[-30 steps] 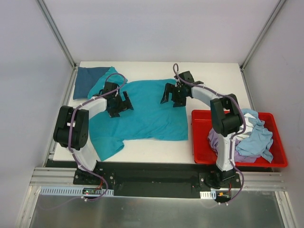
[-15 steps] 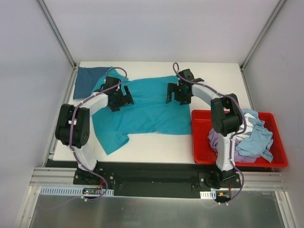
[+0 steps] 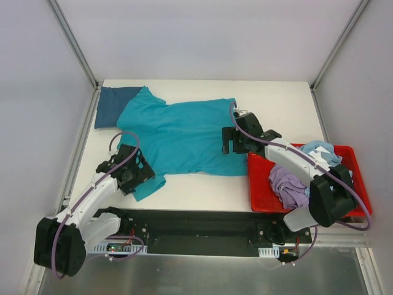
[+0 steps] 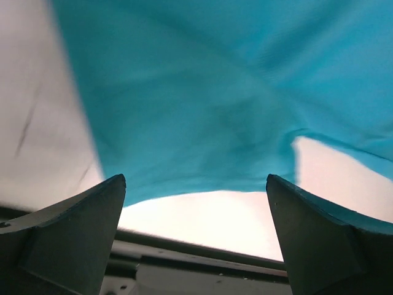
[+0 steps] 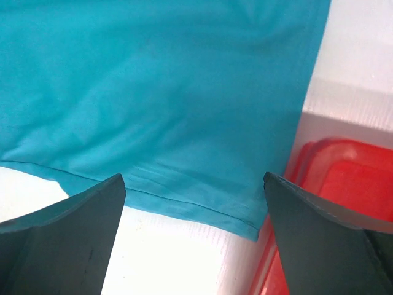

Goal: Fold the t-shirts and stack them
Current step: Flatten out the tshirt, then grap the side of the flattened tshirt closest away from the robot with both arms

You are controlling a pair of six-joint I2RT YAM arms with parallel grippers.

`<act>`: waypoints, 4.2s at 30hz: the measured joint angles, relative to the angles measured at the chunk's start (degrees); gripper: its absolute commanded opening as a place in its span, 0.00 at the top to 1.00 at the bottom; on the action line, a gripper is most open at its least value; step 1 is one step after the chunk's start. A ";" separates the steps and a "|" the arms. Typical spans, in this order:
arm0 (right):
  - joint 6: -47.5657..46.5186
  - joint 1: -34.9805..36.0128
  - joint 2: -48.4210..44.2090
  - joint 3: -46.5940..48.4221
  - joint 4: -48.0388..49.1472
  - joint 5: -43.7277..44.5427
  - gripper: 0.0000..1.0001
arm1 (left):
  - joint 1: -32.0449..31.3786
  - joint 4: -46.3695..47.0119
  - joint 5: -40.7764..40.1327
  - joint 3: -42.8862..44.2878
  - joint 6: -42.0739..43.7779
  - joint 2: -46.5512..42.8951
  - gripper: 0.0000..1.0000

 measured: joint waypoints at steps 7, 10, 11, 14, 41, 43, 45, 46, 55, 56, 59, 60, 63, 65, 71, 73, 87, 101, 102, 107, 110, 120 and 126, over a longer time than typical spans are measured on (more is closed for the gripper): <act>0.39 -0.22 -4.20 -5.27 1.68 1.05 0.04 | 0.00 -13.18 -7.02 -4.83 -11.52 -8.28 0.18; 0.42 -0.22 -4.85 -5.90 2.23 1.20 0.04 | 0.00 -14.97 -7.91 -6.03 -14.58 -8.50 0.32; 0.42 -0.22 -4.90 -5.97 2.38 1.31 0.04 | 0.00 -15.52 -7.96 -6.36 -15.34 -7.89 0.36; 0.44 -0.22 -4.90 -6.01 2.58 1.51 0.04 | 0.00 -16.00 -8.02 -6.49 -16.87 -5.22 0.49; 0.15 0.98 -8.48 -8.98 3.85 1.51 0.03 | 14.14 -8.37 -27.32 2.12 -14.01 -1.53 1.00; 0.55 2.60 -8.39 -8.98 3.80 1.03 0.03 | 15.15 -7.80 -28.09 2.45 -14.01 -2.58 1.00; 1.27 5.22 -8.31 -8.98 3.54 0.72 0.03 | 15.85 -7.02 -27.91 2.49 -13.97 -2.78 1.00; 1.68 6.36 -8.31 -9.03 3.30 0.59 0.03 | 15.82 -6.71 -27.78 2.49 -13.84 -2.78 1.00; 8.33 12.02 -11.67 -16.90 -0.26 -4.11 0.03 | 15.82 -3.58 -26.38 -1.01 -13.29 -3.76 1.00; 9.05 12.15 -12.61 -18.97 -0.26 -5.01 0.02 | 15.82 -3.32 -26.14 -1.53 -13.20 -4.09 1.00; 10.08 12.79 -14.58 -21.42 -0.04 -7.96 0.01 | 15.82 -3.02 -25.90 -1.77 -13.14 -4.61 1.00; 10.25 12.92 -15.04 -21.92 0.26 -8.79 0.01 | 15.82 -2.67 -25.88 -1.77 -13.09 -4.68 1.00; 10.71 13.14 -15.39 -22.91 1.05 -10.47 0.05 | 15.82 -1.99 -25.79 -1.77 -12.94 -4.74 1.00; 11.21 13.20 -15.39 -23.30 1.31 -10.86 0.06 | 15.82 -1.79 -25.62 -1.77 -12.81 -4.76 1.00; 11.85 13.20 -14.49 -23.76 2.97 -10.56 0.06 | 15.82 -1.75 -24.63 -1.77 -12.20 -4.79 1.00; 11.91 13.20 -13.55 -23.76 3.82 -10.10 0.07 | 15.82 -1.75 -24.55 -1.77 -12.04 -4.79 1.00; 11.93 13.99 -10.69 -24.46 5.09 -8.00 0.37 | 15.82 -1.75 -24.48 -1.79 -11.87 -5.27 1.00; 12.87 15.04 -9.07 -22.40 -2.38 -2.47 0.99 | 15.82 -1.79 -25.62 -2.43 -12.00 -8.00 1.00; 12.92 15.06 -9.07 -21.79 -3.63 -1.99 1.00 | 15.82 -1.90 -26.21 -2.51 -12.20 -8.57 1.00; 12.96 15.08 -9.07 -20.68 -7.67 -1.42 1.00 | 16.55 -3.61 -29.53 -2.75 -14.88 -12.11 1.00; 12.57 15.08 -9.05 -20.68 -9.42 -1.77 0.99 | 16.94 -5.22 -30.29 -2.84 -16.28 -13.88 1.00; 9.01 15.78 -12.24 -20.79 -10.60 -10.36 1.00 | 16.94 -14.62 -29.88 -5.25 -22.29 -29.59 1.00; 7.37 15.85 -14.93 -21.09 -10.86 -15.37 1.00 | 16.94 -18.49 -29.70 -6.27 -24.41 -36.96 1.00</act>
